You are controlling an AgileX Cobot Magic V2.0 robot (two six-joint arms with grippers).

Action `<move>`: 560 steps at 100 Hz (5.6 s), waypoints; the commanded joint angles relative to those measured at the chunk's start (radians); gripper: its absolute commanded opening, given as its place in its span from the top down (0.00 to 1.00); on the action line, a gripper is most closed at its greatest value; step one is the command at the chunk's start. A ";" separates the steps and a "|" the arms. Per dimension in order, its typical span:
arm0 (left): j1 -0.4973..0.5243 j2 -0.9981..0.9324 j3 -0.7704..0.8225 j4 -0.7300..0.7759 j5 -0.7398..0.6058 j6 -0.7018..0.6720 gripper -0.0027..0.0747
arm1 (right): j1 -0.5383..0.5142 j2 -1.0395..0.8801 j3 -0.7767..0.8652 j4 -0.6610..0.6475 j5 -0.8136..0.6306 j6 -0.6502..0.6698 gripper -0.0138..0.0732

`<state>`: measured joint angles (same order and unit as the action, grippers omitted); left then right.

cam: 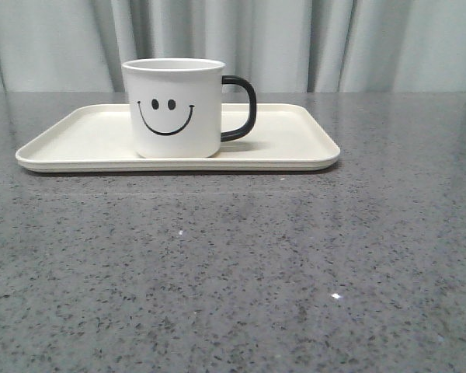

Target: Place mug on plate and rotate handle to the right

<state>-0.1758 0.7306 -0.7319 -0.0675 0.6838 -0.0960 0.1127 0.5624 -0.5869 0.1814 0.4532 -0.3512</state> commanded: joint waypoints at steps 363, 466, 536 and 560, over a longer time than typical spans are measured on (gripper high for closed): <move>0.173 -0.764 0.742 0.174 -0.684 -0.009 0.99 | -0.007 -0.018 0.010 0.000 -0.126 0.012 0.92; 0.173 -0.764 0.742 0.174 -0.684 -0.009 0.99 | -0.007 -0.063 0.068 -0.048 -0.173 0.096 0.92; 0.173 -0.764 0.742 0.174 -0.684 -0.009 0.99 | -0.007 -0.583 0.540 -0.166 -0.312 0.298 0.92; 0.173 -0.764 0.742 0.174 -0.684 -0.009 0.99 | -0.007 -0.592 0.595 -0.166 -0.371 0.299 0.92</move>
<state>-0.0021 -0.0042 0.0004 0.1147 0.0755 -0.0960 0.1127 -0.0099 0.0196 0.0271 0.1954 -0.0540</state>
